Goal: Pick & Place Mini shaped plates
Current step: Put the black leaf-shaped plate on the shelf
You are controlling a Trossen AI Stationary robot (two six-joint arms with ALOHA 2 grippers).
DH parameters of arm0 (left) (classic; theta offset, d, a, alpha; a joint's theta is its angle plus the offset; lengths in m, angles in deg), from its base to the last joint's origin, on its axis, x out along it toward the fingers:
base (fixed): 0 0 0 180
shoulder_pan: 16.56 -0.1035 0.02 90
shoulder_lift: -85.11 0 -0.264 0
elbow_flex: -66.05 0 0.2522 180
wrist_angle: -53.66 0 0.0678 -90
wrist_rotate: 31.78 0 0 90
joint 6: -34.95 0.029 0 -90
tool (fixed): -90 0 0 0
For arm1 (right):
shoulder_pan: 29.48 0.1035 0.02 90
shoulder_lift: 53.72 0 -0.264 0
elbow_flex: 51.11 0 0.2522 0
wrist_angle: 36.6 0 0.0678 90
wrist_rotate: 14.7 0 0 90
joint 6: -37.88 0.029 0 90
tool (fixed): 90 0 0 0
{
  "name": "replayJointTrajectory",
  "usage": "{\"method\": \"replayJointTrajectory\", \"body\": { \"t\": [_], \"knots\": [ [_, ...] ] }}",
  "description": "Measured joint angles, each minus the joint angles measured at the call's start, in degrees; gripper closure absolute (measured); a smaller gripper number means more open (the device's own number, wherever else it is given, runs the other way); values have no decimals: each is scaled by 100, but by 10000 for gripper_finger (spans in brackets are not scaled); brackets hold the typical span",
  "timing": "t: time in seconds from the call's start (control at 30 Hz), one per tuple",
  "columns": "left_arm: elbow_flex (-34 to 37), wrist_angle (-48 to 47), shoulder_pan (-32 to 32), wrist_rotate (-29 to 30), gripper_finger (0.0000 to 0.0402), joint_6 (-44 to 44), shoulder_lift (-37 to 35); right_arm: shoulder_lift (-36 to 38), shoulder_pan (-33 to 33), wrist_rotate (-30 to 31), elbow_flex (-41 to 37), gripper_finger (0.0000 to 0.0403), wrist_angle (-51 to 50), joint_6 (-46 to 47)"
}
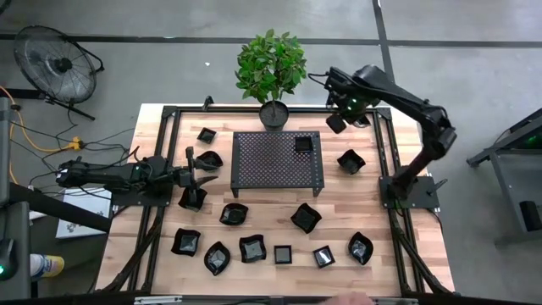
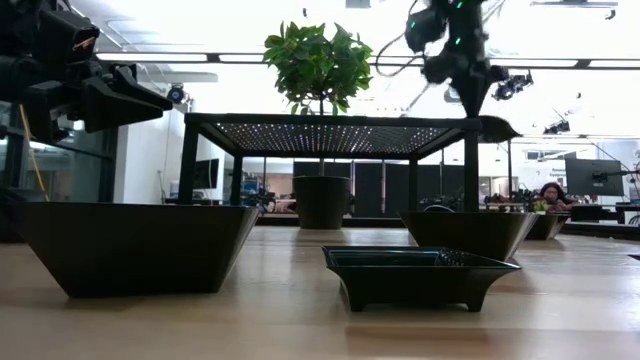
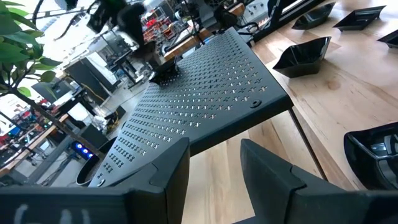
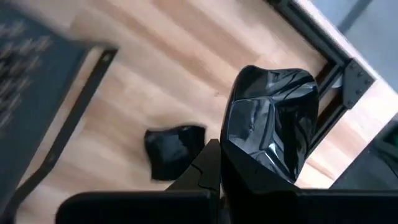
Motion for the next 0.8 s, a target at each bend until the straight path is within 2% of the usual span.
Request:
{"method": "replayJointTrajectory", "body": {
  "t": [0.17,0.37,0.57,0.8],
  "knots": [
    [0,0,0,0,261,-2,2,716,459,-78,-464,403,9,-191],
    [0,0,0,0,261,0,2,1313,1299,-108,-751,403,44,-591],
    [0,0,0,0,261,0,2,1365,2130,-161,-663,403,188,-1383],
    [0,0,0,0,261,0,2,1178,2983,-140,-656,403,735,-2876]
  ]
}}
